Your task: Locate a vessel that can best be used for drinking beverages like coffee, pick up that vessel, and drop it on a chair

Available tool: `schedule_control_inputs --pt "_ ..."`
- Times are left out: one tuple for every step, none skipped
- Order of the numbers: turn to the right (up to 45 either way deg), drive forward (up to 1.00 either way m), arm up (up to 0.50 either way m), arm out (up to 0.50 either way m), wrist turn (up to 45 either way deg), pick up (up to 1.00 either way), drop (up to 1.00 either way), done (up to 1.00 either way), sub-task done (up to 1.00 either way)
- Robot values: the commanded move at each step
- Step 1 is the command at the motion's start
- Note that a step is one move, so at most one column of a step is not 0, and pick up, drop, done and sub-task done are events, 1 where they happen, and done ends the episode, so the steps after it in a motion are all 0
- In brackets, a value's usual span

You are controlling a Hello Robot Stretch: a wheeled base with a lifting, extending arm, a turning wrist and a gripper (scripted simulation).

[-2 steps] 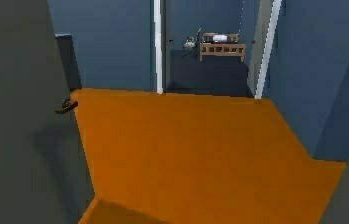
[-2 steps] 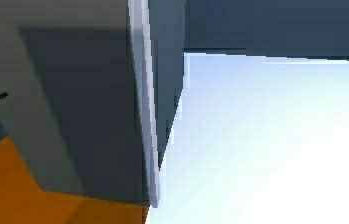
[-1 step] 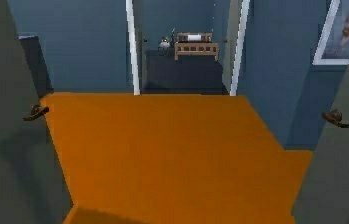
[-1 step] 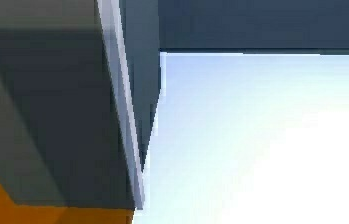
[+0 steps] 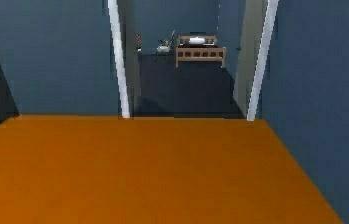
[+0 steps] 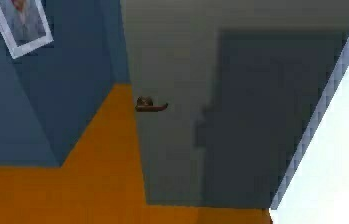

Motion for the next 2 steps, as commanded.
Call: schedule_control_inputs --pt "0.0 1.00 0.00 0.00 0.0 0.00 0.00 0.00 0.00" --pt "0.0 1.00 0.00 0.00 0.0 0.00 0.00 0.00 0.00"
